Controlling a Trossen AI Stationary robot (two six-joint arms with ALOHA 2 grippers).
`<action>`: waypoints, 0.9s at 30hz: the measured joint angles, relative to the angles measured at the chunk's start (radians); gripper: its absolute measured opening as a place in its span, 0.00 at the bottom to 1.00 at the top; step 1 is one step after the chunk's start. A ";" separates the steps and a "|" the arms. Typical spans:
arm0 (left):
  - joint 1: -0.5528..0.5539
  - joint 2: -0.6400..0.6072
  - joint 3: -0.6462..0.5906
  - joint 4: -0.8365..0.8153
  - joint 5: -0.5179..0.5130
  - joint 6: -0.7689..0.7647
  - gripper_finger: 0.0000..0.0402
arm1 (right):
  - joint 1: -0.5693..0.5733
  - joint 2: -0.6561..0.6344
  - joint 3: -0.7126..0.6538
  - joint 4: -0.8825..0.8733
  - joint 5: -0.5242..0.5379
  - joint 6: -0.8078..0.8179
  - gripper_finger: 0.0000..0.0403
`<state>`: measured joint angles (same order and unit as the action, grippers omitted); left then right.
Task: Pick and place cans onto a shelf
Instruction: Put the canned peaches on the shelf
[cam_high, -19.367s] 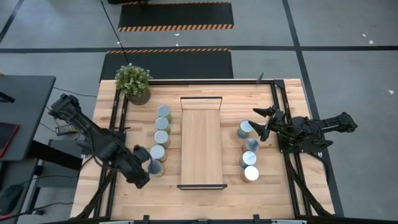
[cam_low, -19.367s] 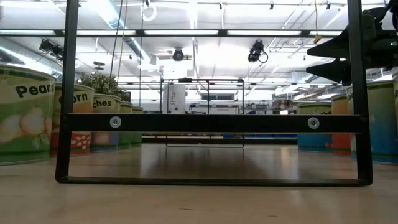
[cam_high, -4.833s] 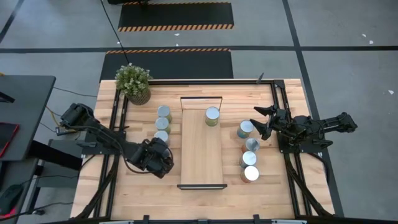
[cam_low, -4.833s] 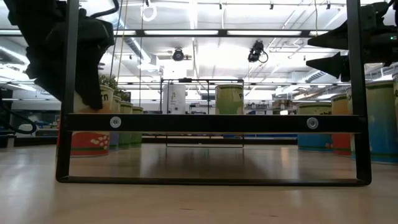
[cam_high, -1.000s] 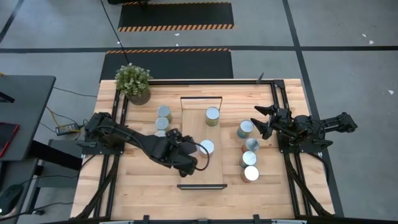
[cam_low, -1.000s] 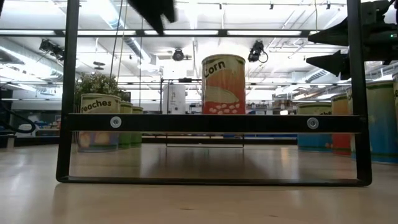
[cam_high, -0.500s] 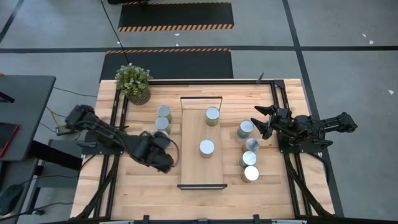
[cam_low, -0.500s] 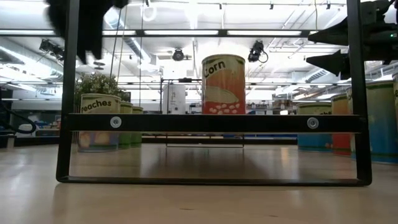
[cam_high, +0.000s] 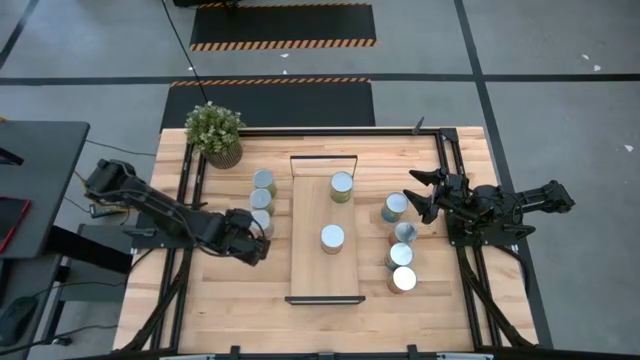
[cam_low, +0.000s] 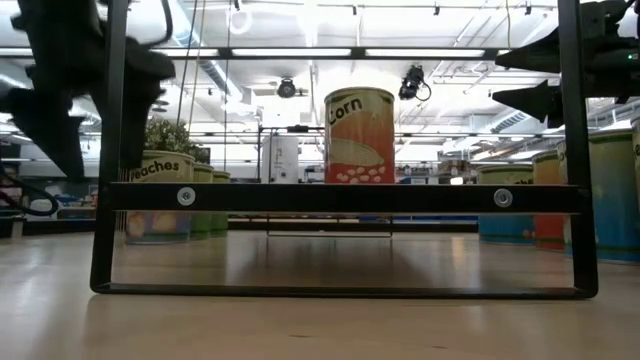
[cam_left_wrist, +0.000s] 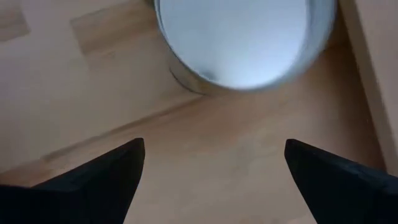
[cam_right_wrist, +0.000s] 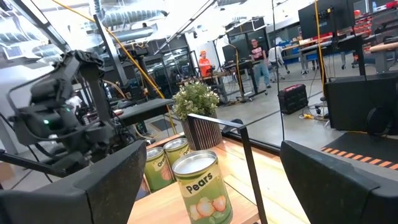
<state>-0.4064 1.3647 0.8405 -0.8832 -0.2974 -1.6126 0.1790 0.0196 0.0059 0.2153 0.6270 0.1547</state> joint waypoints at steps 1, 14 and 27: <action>0.012 0.000 -0.014 0.021 0.000 0.015 0.98 | 0.000 0.000 0.000 0.000 0.000 0.000 0.94; 0.096 0.027 -0.031 0.130 -0.151 0.181 0.98 | 0.000 0.000 0.000 0.000 0.000 0.000 0.94; 0.084 0.070 -0.030 0.168 -0.265 0.238 0.96 | 0.000 0.000 0.000 0.002 0.000 0.000 0.94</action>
<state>-0.3219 1.4348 0.8108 -0.7153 -0.5627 -1.3750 0.1791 0.0193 0.0059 0.2169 0.6269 0.1547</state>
